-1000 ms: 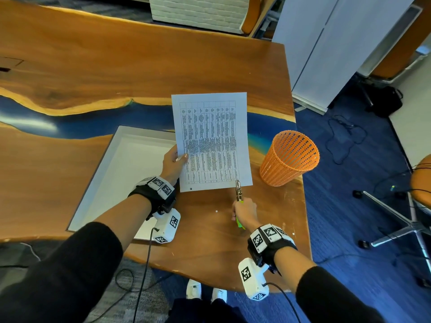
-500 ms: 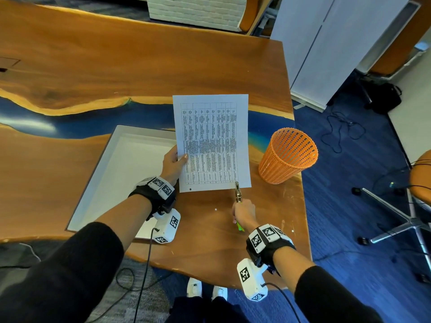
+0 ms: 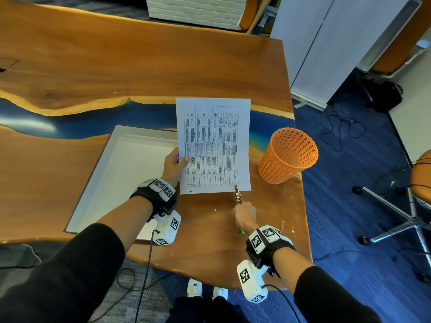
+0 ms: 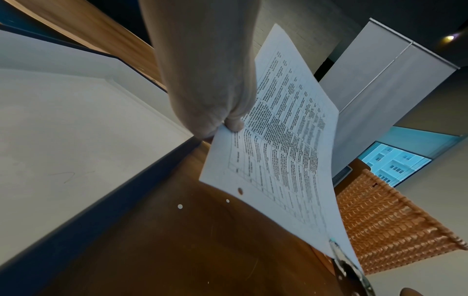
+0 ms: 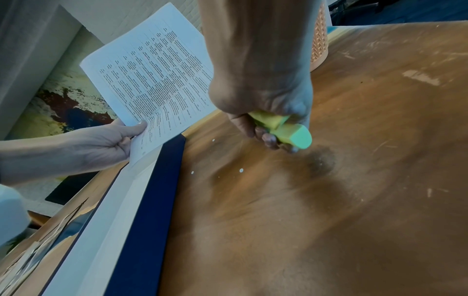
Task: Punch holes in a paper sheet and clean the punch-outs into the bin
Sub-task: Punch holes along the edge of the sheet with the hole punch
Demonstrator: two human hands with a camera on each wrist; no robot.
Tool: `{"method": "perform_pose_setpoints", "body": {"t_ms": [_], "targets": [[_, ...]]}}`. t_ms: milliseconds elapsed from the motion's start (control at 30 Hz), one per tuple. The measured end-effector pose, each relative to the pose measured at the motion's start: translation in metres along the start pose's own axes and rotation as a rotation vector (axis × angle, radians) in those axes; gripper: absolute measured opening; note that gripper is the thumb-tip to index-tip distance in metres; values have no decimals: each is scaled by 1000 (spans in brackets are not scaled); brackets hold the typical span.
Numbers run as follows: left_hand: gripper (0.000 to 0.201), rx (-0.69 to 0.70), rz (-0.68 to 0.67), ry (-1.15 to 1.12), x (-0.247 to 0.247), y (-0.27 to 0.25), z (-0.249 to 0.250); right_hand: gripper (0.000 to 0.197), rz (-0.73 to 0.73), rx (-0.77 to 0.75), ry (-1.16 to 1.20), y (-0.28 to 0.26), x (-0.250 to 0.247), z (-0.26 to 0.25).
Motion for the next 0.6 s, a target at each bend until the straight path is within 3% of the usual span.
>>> {"method": "perform_pose_setpoints", "body": {"t_ms": [67, 200, 433, 600], "targets": [[33, -5, -1, -3, 0, 0, 1, 23, 25, -10, 74, 1, -1, 1], [33, 4, 9, -2, 0, 1, 1, 14, -27, -45, 204, -5, -4, -3], [32, -3, 41, 14, -1, 2, 2, 58, -64, -229, 354, -14, -9, -10], [34, 0, 41, 29, -1, 3, 3, 64, -57, -317, 330, -15, -14, -13]]}}
Point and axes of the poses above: each hand's wrist, its own y-axis towards the middle knuckle, its own x-axis out of the palm, z = x × y, the point moved 4 cm from there along y, towards the middle knuckle, and after that the axes turned 10 degrees about y, right-handed, at the moved point
